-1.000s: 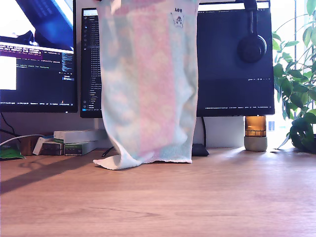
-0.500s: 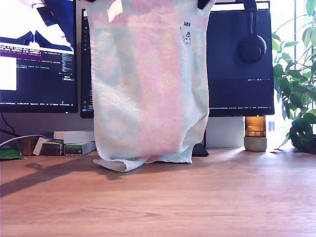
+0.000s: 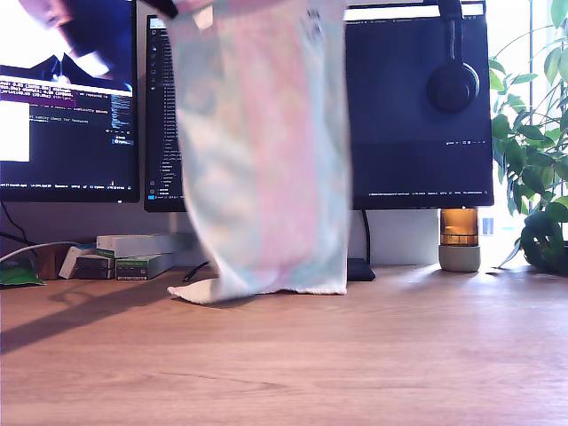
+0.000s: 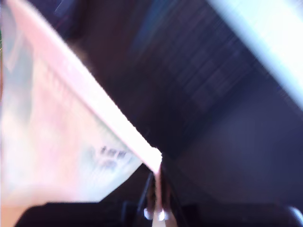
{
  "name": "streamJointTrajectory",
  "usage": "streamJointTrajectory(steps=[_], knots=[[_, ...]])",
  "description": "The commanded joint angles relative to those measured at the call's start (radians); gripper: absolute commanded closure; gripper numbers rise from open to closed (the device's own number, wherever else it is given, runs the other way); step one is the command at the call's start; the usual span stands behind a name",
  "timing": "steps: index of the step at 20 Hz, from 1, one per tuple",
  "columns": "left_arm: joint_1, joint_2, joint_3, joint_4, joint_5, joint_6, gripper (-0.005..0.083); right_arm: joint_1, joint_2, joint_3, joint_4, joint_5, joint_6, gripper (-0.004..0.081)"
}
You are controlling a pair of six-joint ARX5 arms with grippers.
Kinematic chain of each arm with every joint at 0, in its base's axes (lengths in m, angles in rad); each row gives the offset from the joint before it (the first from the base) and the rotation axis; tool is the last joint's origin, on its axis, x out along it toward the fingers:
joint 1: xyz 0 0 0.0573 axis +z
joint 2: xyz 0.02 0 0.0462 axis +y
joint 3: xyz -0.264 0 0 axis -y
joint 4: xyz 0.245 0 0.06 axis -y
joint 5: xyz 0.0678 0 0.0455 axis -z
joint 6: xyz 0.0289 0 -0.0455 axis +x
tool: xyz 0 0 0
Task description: Fold the tea towel to a neat square and place it to the right
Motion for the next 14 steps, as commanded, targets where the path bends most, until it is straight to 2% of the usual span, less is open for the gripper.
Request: streamJointTrajectory(steps=[1, 5, 10, 12, 14], knots=[[0.019, -0.015, 0.024, 0.099, -0.020, -0.003, 0.0797, -0.015, 0.002, 0.005, 0.047, 0.021, 0.003, 0.0781], [0.019, -0.015, 0.024, 0.011, -0.011, -0.003, 0.0797, -0.016, 0.002, 0.005, -0.001, 0.031, 0.003, 0.0781], [0.023, -0.015, 0.026, 0.096, -0.006, 0.024, 0.0797, -0.018, 0.002, 0.010, 0.131, 0.055, -0.035, 0.0781], [0.032, -0.016, 0.027, 0.056, -0.006, -0.002, 0.0797, -0.018, 0.001, 0.010, 0.077, 0.055, -0.035, 0.0781], [0.032, -0.026, 0.027, -0.042, -0.004, -0.003, 0.0797, -0.014, 0.001, 0.010, -0.027, 0.050, -0.035, 0.0781]])
